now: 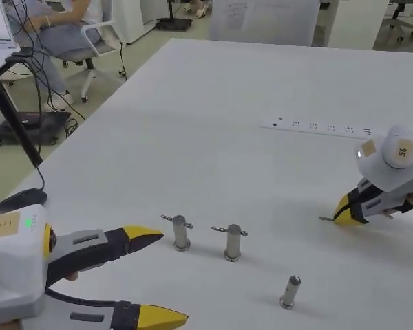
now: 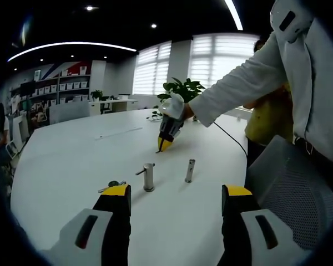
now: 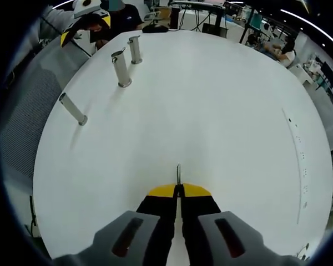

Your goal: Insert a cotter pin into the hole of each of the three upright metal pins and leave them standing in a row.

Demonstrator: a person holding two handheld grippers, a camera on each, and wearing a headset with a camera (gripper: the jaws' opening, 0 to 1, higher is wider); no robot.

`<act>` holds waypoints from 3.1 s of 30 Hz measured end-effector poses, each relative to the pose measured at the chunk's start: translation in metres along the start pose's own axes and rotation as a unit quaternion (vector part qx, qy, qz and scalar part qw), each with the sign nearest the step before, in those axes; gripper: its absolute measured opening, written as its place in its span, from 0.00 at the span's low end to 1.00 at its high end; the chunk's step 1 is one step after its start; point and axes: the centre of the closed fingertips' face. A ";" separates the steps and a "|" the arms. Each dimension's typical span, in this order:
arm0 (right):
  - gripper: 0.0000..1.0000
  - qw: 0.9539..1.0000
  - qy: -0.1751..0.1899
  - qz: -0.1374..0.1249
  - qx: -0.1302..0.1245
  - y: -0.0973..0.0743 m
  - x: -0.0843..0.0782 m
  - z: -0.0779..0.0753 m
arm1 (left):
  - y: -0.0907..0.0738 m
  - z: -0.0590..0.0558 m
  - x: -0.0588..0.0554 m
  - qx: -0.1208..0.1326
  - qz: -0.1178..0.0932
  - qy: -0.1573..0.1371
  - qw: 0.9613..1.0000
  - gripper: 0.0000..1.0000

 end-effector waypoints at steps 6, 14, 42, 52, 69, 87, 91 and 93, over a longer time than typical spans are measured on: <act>0.02 1.000 0.008 -0.003 -0.001 -0.001 0.001 0.003 | 0.001 -0.002 -0.001 -0.003 0.002 0.001 1.000 0.66; 0.02 1.000 0.006 -0.008 0.007 -0.003 0.004 0.017 | 0.002 -0.003 0.000 -0.007 0.002 0.003 1.000 0.66; 0.01 0.999 -0.016 -0.028 0.005 -0.041 0.033 0.090 | 0.024 -0.035 0.017 -0.048 -0.015 0.021 0.999 0.61; 0.01 0.999 -0.020 -0.024 0.012 -0.046 0.044 0.123 | 0.033 -0.048 0.020 -0.067 -0.015 0.025 0.997 0.54; 0.01 0.999 -0.039 -0.017 0.028 -0.051 0.081 0.162 | 0.053 -0.063 0.031 -0.084 -0.027 0.039 0.995 0.42; 0.01 0.997 -0.054 -0.013 0.046 -0.044 0.111 0.183 | 0.072 -0.084 0.037 -0.107 -0.025 0.073 0.991 0.30; 0.01 0.997 -0.058 -0.013 0.049 -0.042 0.116 0.187 | 0.077 -0.088 0.037 -0.108 -0.024 0.087 0.990 0.26; 0.01 0.997 -0.060 -0.013 0.050 -0.041 0.118 0.188 | 0.078 -0.090 0.037 -0.110 -0.024 0.090 0.990 0.24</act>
Point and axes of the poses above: the centre of the closed fingertips' face, and the gripper's own axes: y roughly forward along the fingers, z roughly to its left, x roughly out of its top, and after that the axes turned 12 degrees about x, right-handed
